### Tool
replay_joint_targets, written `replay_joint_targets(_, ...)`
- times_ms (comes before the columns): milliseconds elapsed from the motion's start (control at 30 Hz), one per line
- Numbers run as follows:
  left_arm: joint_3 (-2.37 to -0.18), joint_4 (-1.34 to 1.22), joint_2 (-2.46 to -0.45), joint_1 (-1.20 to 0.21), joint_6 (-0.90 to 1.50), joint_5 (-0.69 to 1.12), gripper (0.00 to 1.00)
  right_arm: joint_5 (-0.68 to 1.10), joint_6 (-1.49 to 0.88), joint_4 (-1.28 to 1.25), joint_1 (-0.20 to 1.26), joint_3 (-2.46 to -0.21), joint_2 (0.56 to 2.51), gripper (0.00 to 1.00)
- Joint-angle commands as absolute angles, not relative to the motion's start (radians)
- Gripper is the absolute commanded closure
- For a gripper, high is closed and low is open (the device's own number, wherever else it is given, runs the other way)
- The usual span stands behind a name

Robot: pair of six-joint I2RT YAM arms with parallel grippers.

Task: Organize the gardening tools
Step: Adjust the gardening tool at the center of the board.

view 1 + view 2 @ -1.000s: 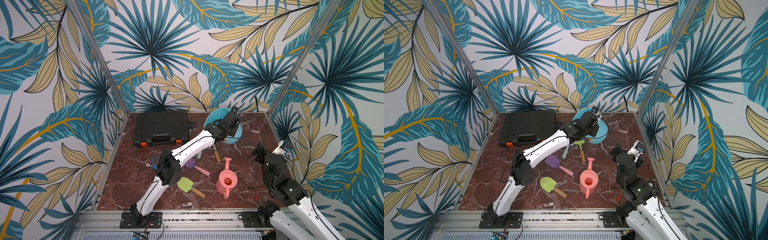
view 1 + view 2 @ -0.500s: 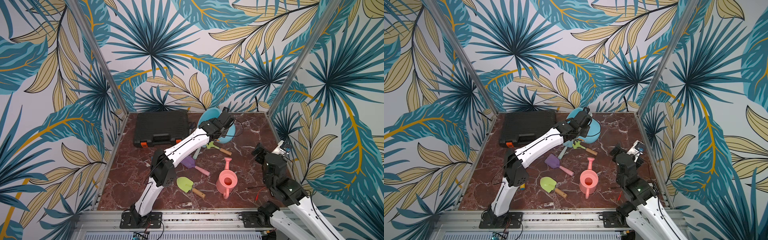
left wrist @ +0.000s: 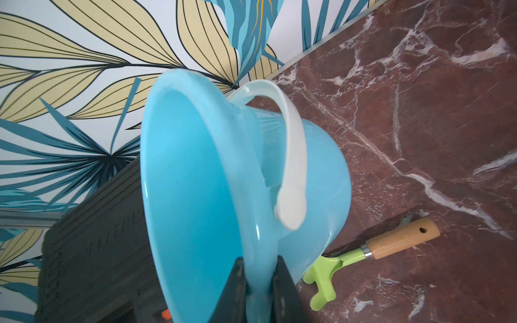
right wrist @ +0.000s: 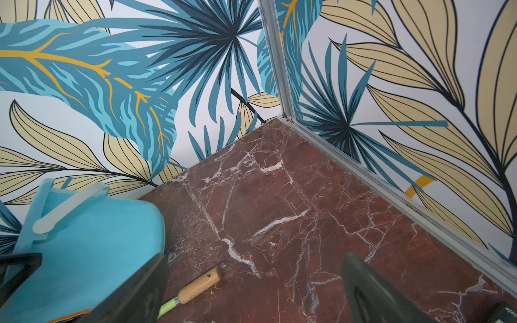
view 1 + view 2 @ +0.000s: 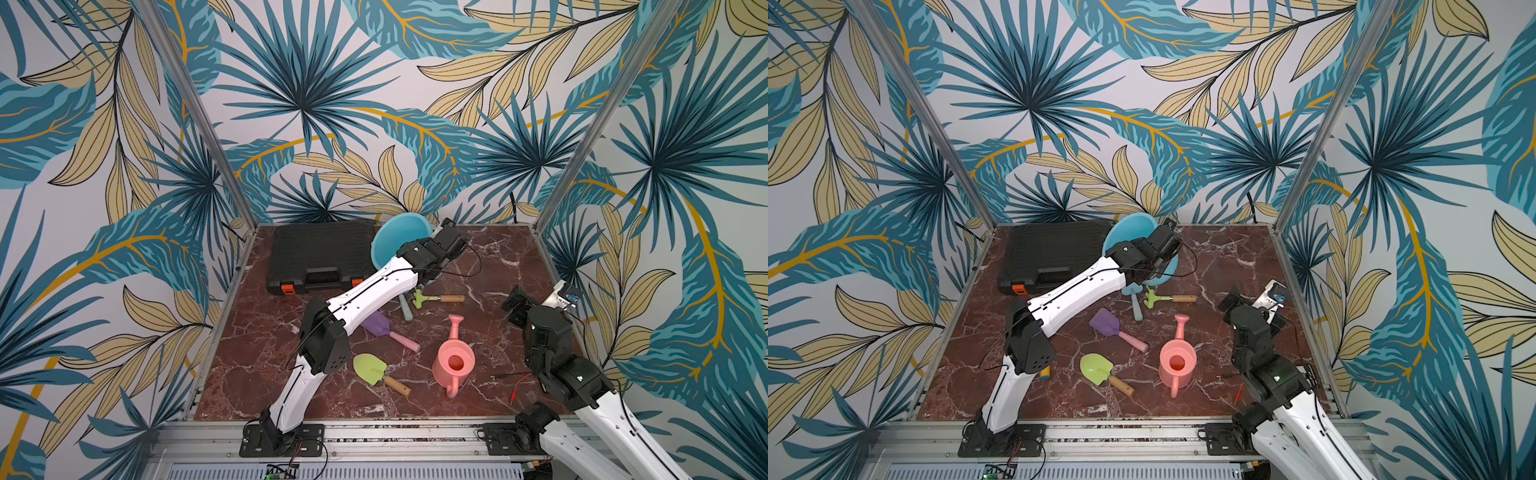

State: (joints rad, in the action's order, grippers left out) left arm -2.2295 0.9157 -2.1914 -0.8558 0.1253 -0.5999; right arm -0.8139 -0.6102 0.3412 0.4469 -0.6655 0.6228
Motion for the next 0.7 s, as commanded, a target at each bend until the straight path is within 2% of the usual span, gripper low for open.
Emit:
replay_joint_targets(0,-2.226,0.977,-2.173,-0.848,0.073,-0.673,0.93,-0.808,-0.605,0.322,0.447,-0.655,0.624,0.01)
replay_joint_targets(100,-2.242,0.968,-2.179,-0.848,0.055,-0.629,0.91,-0.809,-0.605,0.322,0.447,-0.655,0.626,0.01)
replay_joint_targets(233,-2.26,0.937,-2.194,-0.85,0.049,-0.553,0.81,-0.807,-0.605,0.321,0.448,-0.653,0.633,0.01)
replay_joint_targets(433,-2.334,0.93,-2.244,-0.851,0.045,-0.515,0.39,-0.802,-0.605,0.317,0.447,-0.653,0.64,0.01)
replay_joint_targets(567,-2.353,0.89,-2.257,-0.851,0.04,-0.491,0.32,-0.794,-0.603,0.311,0.448,-0.654,0.648,0.01)
replay_joint_targets(667,-2.361,0.861,-2.265,-0.85,0.034,-0.481,0.32,-0.788,-0.598,0.308,0.447,-0.655,0.657,0.0)
